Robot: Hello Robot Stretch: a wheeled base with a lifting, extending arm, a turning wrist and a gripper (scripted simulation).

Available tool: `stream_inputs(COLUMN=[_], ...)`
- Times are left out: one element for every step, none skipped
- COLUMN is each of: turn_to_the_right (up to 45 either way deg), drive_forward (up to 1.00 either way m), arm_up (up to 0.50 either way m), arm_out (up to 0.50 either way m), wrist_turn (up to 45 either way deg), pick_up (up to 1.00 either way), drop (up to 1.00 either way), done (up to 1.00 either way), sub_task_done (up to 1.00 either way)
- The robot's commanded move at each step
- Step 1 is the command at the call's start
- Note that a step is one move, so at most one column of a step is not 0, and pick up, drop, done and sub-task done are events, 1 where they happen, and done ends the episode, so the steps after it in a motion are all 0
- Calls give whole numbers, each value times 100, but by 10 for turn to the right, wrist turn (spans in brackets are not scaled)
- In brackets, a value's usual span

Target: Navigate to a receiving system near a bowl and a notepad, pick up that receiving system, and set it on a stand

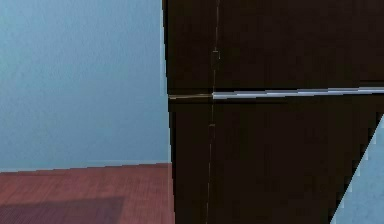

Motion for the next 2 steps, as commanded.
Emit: stream_inputs(turn_to_the_right=[0, 0], drive_forward=[0, 0], arm_up=[0, 0], arm_out=[0, 0], wrist_turn=[450, 450], pick_up=[0, 0], drop=[0, 0], done=[0, 0], sub_task_done=[0, 0])
